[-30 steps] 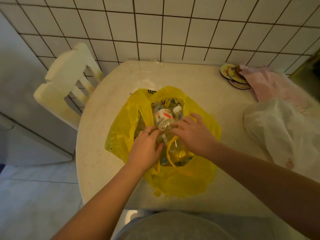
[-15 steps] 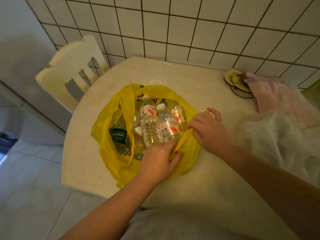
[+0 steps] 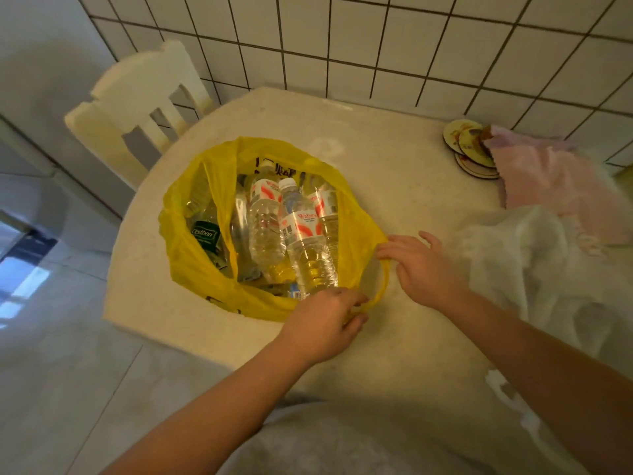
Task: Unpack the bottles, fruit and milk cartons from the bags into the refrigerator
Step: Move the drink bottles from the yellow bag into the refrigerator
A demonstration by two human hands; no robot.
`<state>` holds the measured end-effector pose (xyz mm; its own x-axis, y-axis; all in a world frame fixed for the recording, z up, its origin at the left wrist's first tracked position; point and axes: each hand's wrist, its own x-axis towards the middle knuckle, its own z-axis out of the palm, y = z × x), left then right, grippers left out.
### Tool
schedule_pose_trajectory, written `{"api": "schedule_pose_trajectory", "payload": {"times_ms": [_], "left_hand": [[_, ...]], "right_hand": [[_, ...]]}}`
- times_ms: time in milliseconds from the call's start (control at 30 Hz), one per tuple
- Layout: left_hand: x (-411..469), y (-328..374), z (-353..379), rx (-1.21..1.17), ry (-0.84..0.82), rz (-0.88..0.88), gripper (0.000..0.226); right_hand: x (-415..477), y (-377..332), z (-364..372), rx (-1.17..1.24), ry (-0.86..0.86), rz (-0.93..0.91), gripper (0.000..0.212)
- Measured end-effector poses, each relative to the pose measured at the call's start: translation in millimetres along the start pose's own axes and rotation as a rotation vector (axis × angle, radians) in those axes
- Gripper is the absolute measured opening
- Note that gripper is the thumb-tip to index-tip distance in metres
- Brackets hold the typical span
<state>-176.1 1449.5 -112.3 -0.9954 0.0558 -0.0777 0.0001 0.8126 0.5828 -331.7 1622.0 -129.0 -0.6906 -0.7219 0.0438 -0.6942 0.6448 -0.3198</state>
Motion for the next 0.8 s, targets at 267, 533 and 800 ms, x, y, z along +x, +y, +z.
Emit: {"api": "schedule_pose_trajectory", "payload": {"times_ms": [267,533,800], "left_hand": [[-3.3,-27.3,-38.1,-0.083,0.427,-0.126,0.023],[23.5,-84.3,-90.3,-0.157,0.371,-0.564,0.064],[53.0,-109.5,-104.2,-0.002,0.155,-0.604,0.091]], "right_hand": [[36.1,-48.1,-29.6,0.229,0.246,-0.029,0.028],[70.2,-130.5,-15.6,0.215,-0.075,0.158,0.067],[90.7,-156.8,16.6,0.031,-0.049,0.388,0.098]]}}
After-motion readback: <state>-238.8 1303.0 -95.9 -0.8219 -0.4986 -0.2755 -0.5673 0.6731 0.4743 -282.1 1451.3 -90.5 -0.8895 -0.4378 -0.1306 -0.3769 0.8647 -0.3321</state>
